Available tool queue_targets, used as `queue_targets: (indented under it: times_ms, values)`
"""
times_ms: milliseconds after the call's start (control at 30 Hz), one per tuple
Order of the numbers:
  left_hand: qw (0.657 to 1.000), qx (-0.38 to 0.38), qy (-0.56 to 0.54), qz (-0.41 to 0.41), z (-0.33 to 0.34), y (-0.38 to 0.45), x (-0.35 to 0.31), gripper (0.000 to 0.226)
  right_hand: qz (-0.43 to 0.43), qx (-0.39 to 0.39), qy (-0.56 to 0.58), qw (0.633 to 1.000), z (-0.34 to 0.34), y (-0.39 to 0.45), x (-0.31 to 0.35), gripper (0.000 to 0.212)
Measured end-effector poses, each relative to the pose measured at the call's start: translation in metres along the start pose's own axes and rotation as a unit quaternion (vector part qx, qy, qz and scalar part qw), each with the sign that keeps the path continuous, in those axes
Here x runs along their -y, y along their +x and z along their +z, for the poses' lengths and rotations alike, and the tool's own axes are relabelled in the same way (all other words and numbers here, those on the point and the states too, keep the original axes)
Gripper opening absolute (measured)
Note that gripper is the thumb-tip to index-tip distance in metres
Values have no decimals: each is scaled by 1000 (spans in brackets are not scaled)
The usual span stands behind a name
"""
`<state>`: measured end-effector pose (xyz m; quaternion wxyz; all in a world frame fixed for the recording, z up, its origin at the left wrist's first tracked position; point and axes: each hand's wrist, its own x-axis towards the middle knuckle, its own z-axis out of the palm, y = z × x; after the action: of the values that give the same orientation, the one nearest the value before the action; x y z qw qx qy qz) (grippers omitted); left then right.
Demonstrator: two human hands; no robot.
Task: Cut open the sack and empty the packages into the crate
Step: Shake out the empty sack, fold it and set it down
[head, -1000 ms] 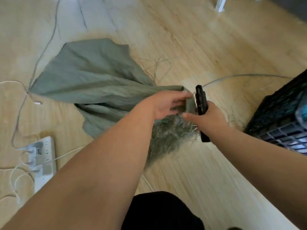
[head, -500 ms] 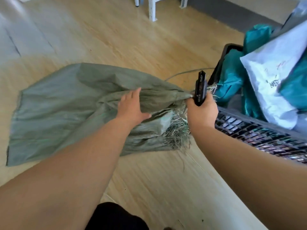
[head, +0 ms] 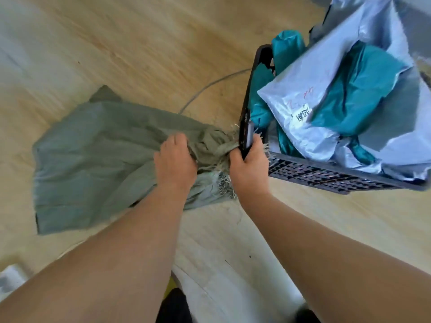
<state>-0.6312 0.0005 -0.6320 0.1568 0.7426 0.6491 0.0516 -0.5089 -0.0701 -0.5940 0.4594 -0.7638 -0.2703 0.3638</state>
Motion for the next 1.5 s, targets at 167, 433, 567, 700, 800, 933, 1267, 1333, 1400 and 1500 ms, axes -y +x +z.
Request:
queue_targets:
  times_ms: [167,433,567,700,800,933,1267,1333,1400,1500]
  values:
    - [995,15,96,18,-54,-52,-21,45,63,-24,-10,998,-50,-44,39,2]
    - [996,-21,50,-78,-187,-64,-56,39,120,-140,-77,980,-162,-67,137,5]
    - [991,99,21,-83,-236,-79,-109,34,145,-169,-152,963,-218,-89,184,15]
    - [980,191,-8,52,-283,-95,-190,32,58,-135,-218,965,-259,-112,238,45]
    - [965,226,-106,78,-327,-106,-268,23,40,-59,-107,992,-294,-123,275,44]
    - [937,244,-216,124,-373,-121,-364,20,110,-8,5,994,-359,-133,298,25]
    - [953,217,167,133,-356,-173,-436,30,145,-410,94,895,-556,-145,320,6]
    - [952,212,166,142,-358,-169,-445,29,175,-436,35,882,-585,-152,311,17]
    - [936,227,156,220,-364,-168,-472,25,187,-428,-53,883,-601,-162,306,28]
    - [890,304,84,330,-380,-184,-530,9,112,-384,-69,914,-588,-171,309,39]
